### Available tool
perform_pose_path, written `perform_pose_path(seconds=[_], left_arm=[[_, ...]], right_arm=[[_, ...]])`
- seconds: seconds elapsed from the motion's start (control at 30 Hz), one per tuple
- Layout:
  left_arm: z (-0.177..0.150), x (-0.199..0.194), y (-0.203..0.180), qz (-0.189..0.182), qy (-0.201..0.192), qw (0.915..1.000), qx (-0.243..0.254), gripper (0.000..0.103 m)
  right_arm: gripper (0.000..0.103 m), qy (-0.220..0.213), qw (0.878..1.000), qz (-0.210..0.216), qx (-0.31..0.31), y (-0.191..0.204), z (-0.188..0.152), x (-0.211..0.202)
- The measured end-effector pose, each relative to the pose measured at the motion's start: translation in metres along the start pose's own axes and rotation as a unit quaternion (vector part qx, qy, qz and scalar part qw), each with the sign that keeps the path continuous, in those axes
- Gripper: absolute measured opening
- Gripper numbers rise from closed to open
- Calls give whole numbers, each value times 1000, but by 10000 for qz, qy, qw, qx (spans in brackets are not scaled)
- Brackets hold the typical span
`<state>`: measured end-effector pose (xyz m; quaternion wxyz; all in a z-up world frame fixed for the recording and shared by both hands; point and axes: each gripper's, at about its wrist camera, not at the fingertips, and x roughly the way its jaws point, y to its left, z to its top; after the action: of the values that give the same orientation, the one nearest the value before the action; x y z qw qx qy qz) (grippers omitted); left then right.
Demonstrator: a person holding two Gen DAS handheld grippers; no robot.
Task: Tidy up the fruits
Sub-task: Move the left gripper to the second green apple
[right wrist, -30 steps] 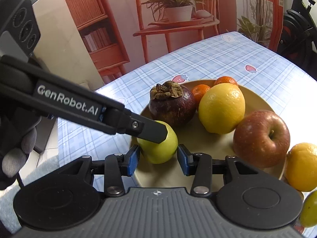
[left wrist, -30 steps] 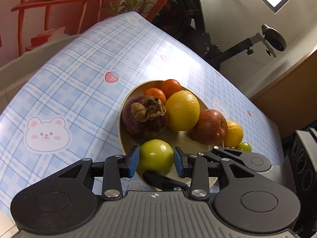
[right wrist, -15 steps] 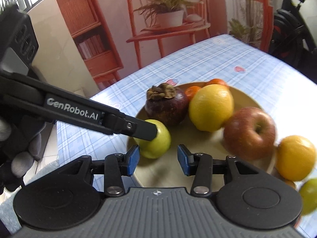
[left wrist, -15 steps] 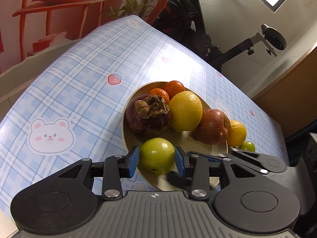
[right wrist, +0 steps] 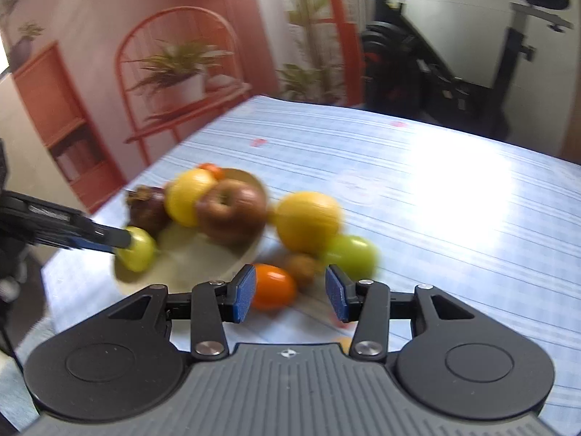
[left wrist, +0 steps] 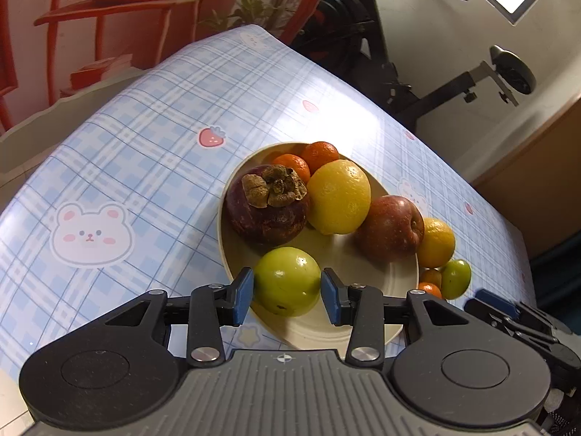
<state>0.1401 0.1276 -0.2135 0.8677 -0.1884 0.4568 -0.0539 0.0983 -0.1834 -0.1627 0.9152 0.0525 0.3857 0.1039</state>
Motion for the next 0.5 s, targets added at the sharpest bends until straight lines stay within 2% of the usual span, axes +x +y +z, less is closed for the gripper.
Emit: perform_pose_path(seconds=[0.1,0.3,0.43,0.5], left_arm=[[1,-6,-10,88,-120,9998,162,41],[4,-18,-60,79,-422,9942,990,41],[11,-7,-92,-95,-362,9904,1331,41],[15,3,-109,-324,-234,9890,1422,41]], right_arm=[[47,-18,9999,-106,32,-15,-3,-5],[47,6,9999,-129,89,-30,-12,-2],[46,-30,9999,-61,116,-32,-13,2],[46,-39,9999,-45,85,-32,-13,5]])
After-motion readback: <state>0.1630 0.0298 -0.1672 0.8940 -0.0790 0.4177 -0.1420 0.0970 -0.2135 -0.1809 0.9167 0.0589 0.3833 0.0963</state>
